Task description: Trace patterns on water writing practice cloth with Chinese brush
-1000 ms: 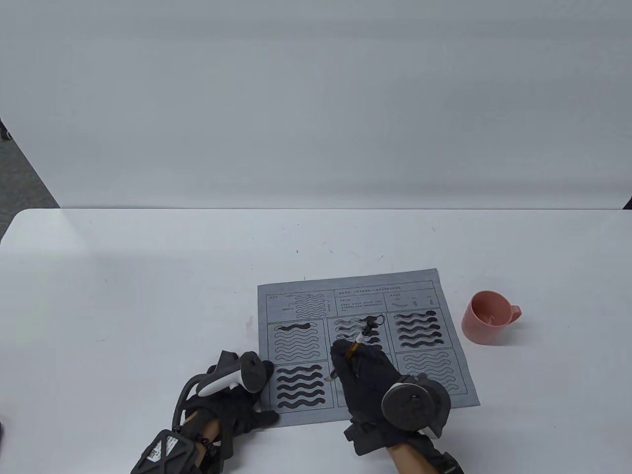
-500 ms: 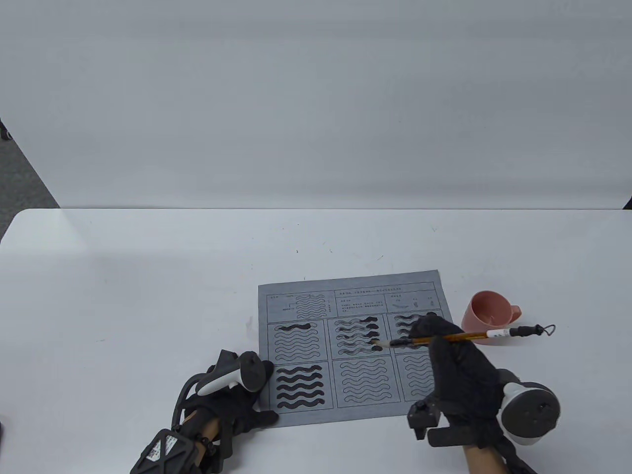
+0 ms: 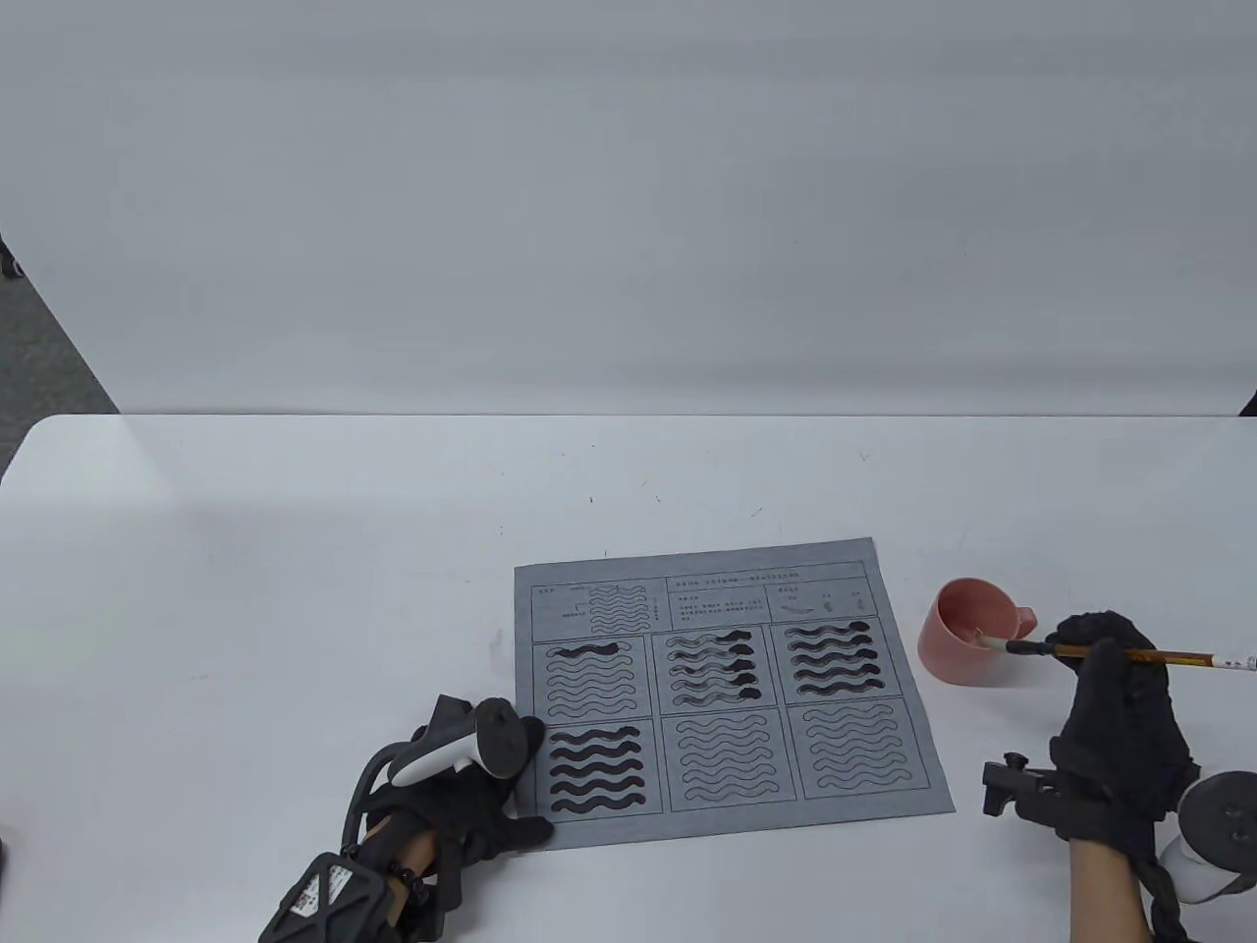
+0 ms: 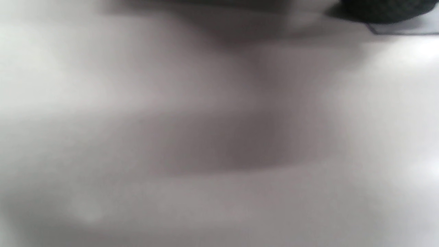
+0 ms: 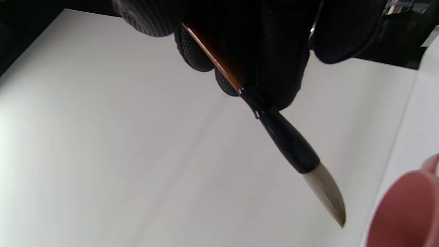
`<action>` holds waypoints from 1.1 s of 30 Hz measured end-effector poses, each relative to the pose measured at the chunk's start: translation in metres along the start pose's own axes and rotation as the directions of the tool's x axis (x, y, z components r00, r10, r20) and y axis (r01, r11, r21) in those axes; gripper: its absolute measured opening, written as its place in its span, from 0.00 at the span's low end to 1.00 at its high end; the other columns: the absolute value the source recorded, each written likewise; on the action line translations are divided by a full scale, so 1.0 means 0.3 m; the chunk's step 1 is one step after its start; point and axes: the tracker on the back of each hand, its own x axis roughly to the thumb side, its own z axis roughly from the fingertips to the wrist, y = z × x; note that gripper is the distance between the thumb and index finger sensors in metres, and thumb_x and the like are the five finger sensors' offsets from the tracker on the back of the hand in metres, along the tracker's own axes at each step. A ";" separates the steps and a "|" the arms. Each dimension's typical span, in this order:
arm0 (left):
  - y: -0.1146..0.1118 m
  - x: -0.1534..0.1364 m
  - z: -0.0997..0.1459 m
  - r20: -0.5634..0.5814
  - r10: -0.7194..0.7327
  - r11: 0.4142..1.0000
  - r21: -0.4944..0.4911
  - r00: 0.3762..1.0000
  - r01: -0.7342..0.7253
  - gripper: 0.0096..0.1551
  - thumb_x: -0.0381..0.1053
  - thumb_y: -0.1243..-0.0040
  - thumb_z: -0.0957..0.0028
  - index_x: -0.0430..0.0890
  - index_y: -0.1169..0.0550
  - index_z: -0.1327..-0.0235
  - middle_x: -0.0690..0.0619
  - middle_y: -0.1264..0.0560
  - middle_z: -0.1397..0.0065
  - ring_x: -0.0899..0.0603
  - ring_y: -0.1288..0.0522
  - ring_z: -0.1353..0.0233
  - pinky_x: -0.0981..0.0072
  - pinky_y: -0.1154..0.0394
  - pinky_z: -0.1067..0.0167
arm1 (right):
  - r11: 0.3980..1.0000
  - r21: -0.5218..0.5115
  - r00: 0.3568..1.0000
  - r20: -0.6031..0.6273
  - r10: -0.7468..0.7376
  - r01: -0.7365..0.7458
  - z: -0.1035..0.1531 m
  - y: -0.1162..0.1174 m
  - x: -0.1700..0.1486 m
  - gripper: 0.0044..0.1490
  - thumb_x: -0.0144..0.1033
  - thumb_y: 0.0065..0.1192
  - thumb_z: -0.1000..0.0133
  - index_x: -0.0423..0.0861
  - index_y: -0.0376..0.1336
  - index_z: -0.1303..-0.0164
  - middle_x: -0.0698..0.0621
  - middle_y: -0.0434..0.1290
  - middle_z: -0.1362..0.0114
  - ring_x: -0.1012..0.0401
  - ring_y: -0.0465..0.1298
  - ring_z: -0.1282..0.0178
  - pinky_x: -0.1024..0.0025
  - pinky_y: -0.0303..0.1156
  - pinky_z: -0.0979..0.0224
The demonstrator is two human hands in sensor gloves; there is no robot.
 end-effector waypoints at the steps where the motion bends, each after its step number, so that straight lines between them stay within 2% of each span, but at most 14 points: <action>1: 0.001 -0.001 0.000 0.001 0.002 1.000 0.000 1.000 -0.002 0.61 0.77 0.53 0.59 0.71 0.78 0.35 0.61 0.87 0.27 0.39 0.88 0.26 0.35 0.80 0.29 | 1.000 0.005 1.000 -0.027 0.003 -0.003 -0.001 0.002 -0.020 0.27 0.47 0.51 0.39 0.47 0.65 0.34 0.47 0.78 0.31 0.47 0.80 0.35 0.37 0.69 0.33; 5: 0.007 -0.013 0.001 0.006 0.023 1.000 0.006 1.000 -0.023 0.61 0.76 0.51 0.59 0.73 0.76 0.35 0.63 0.86 0.26 0.40 0.87 0.25 0.36 0.80 0.28 | 0.997 0.043 0.986 -0.159 -0.051 0.059 -0.017 0.041 -0.096 0.27 0.50 0.51 0.41 0.54 0.64 0.33 0.52 0.75 0.26 0.49 0.72 0.24 0.36 0.64 0.28; 8: 0.010 -0.018 0.001 0.004 0.027 1.000 0.009 1.000 -0.027 0.61 0.76 0.49 0.59 0.74 0.75 0.35 0.65 0.85 0.26 0.41 0.87 0.24 0.36 0.79 0.28 | 0.990 0.051 0.958 -0.261 -0.115 0.133 -0.008 0.079 -0.144 0.28 0.50 0.51 0.41 0.56 0.63 0.31 0.49 0.70 0.21 0.46 0.66 0.20 0.33 0.59 0.27; 12: 0.010 -0.018 0.002 0.002 0.023 1.000 0.008 1.000 -0.023 0.61 0.75 0.49 0.59 0.74 0.75 0.35 0.65 0.85 0.26 0.41 0.87 0.24 0.36 0.79 0.28 | 0.985 0.165 0.947 -0.320 0.005 0.050 -0.003 0.126 -0.191 0.31 0.51 0.50 0.40 0.58 0.58 0.25 0.45 0.56 0.13 0.43 0.55 0.16 0.29 0.51 0.26; 14: 0.012 -0.019 0.003 0.003 0.022 1.000 0.009 1.000 -0.022 0.60 0.75 0.49 0.59 0.74 0.75 0.34 0.65 0.85 0.26 0.41 0.86 0.24 0.36 0.79 0.28 | 0.970 0.242 0.939 -0.331 0.097 -0.014 -0.003 0.142 -0.201 0.32 0.51 0.49 0.38 0.56 0.56 0.23 0.44 0.52 0.12 0.42 0.53 0.16 0.30 0.51 0.25; 18: 0.013 -0.022 0.003 -0.001 0.016 1.000 0.014 1.000 -0.016 0.60 0.75 0.49 0.59 0.74 0.74 0.34 0.65 0.84 0.25 0.42 0.86 0.23 0.36 0.78 0.27 | 0.930 0.366 0.907 -0.385 0.169 -0.018 0.008 0.170 -0.208 0.33 0.46 0.45 0.35 0.52 0.50 0.18 0.42 0.44 0.10 0.39 0.44 0.16 0.29 0.45 0.26; 19: 0.013 -0.022 0.003 -0.005 0.015 1.000 0.016 1.000 -0.015 0.60 0.75 0.49 0.59 0.74 0.75 0.34 0.64 0.84 0.25 0.42 0.86 0.23 0.35 0.78 0.27 | 0.925 0.380 0.904 -0.393 0.168 -0.007 0.009 0.175 -0.207 0.37 0.46 0.44 0.34 0.48 0.44 0.16 0.41 0.41 0.10 0.39 0.41 0.16 0.30 0.43 0.26; 20: 0.014 -0.023 0.005 -0.011 0.014 1.000 0.023 1.000 -0.014 0.60 0.75 0.49 0.59 0.75 0.74 0.34 0.64 0.85 0.25 0.42 0.86 0.23 0.35 0.78 0.27 | 0.912 0.410 0.889 -0.419 0.186 0.002 0.011 0.179 -0.201 0.43 0.46 0.42 0.34 0.39 0.36 0.16 0.39 0.38 0.11 0.38 0.38 0.17 0.30 0.40 0.26; 24: 0.018 -0.042 0.017 -0.049 0.023 0.999 0.047 0.999 -0.021 0.59 0.75 0.49 0.58 0.73 0.73 0.32 0.62 0.84 0.24 0.38 0.84 0.22 0.34 0.75 0.26 | 0.873 0.486 0.840 -0.455 0.296 -0.045 0.037 0.189 -0.167 0.51 0.49 0.40 0.33 0.30 0.29 0.18 0.28 0.31 0.13 0.32 0.33 0.20 0.28 0.38 0.27; 28: 0.029 -0.063 0.035 -0.071 0.020 0.996 0.087 0.997 -0.013 0.58 0.73 0.48 0.56 0.73 0.71 0.30 0.63 0.84 0.24 0.38 0.84 0.21 0.34 0.75 0.26 | 0.749 0.645 0.801 -0.363 0.476 -0.153 0.076 0.226 -0.096 0.55 0.51 0.39 0.33 0.24 0.26 0.21 0.21 0.29 0.17 0.26 0.33 0.24 0.27 0.39 0.29; 29: 0.034 -0.066 0.041 -0.079 0.021 0.995 0.103 0.997 -0.012 0.56 0.73 0.50 0.54 0.70 0.71 0.28 0.62 0.83 0.23 0.38 0.84 0.21 0.34 0.75 0.26 | 0.698 0.687 0.798 -0.297 0.524 -0.202 0.090 0.241 -0.067 0.56 0.51 0.39 0.34 0.23 0.25 0.22 0.20 0.27 0.18 0.22 0.35 0.24 0.25 0.40 0.29; 30: 0.039 -0.067 0.047 -0.081 0.028 0.993 0.120 0.996 -0.019 0.56 0.72 0.51 0.54 0.69 0.70 0.28 0.61 0.83 0.23 0.38 0.83 0.21 0.34 0.74 0.25 | 0.600 0.727 0.766 -0.160 0.623 -0.336 0.112 0.259 -0.027 0.56 0.52 0.39 0.34 0.23 0.26 0.22 0.20 0.29 0.18 0.18 0.38 0.26 0.22 0.43 0.31; 32: 0.045 -0.066 0.058 -0.065 0.041 0.991 0.132 0.997 -0.032 0.57 0.73 0.51 0.54 0.68 0.71 0.27 0.61 0.84 0.23 0.38 0.83 0.21 0.34 0.74 0.25 | 0.461 0.725 0.679 0.014 0.734 -0.513 0.148 0.286 0.029 0.57 0.53 0.39 0.34 0.22 0.28 0.22 0.18 0.32 0.18 0.16 0.42 0.27 0.21 0.46 0.32; 33: 0.047 -0.064 0.062 -0.060 0.044 0.990 0.138 0.997 -0.036 0.57 0.73 0.52 0.54 0.68 0.71 0.27 0.61 0.84 0.23 0.38 0.83 0.21 0.34 0.74 0.25 | 0.420 0.715 0.651 0.066 0.756 -0.560 0.163 0.300 0.050 0.56 0.53 0.40 0.34 0.22 0.30 0.21 0.18 0.34 0.18 0.15 0.43 0.27 0.20 0.46 0.33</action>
